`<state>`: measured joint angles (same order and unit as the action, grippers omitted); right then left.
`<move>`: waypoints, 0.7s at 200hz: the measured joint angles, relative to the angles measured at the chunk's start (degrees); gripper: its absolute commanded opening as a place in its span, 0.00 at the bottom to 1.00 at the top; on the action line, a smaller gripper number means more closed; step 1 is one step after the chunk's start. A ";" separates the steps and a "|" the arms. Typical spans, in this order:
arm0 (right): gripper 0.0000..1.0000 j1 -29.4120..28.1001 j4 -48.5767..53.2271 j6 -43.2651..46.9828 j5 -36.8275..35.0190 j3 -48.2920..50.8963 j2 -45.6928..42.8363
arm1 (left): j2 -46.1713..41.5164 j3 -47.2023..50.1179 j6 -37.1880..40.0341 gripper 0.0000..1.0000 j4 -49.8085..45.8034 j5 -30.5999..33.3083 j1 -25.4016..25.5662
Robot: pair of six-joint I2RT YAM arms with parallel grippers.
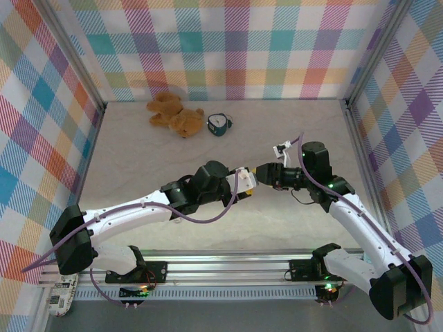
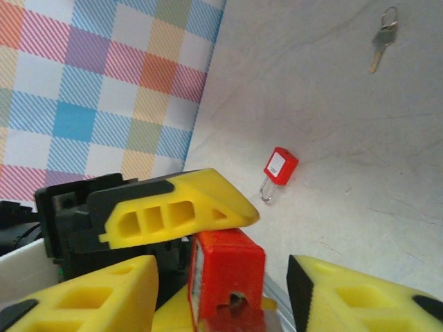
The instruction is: Unlock with the key
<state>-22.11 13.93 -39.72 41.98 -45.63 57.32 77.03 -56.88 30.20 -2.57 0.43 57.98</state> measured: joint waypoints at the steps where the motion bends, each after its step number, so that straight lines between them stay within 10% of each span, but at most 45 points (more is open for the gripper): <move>1: 0.46 0.00 -0.02 -0.02 0.07 0.00 0.00 | 0.00 0.00 -0.02 0.10 -0.02 0.00 0.00; 106: 0.30 0.28 0.09 2.32 5.33 0.20 0.92 | 0.00 -2.19 -0.42 0.09 -2.08 -3.45 0.00; 140: 0.20 0.28 1.36 2.23 5.38 0.20 1.09 | 0.04 -2.29 -0.37 0.24 -3.19 -3.61 0.00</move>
<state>-21.82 15.29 -37.50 47.35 -45.43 58.41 77.08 -59.18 29.82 -5.76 -3.18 57.98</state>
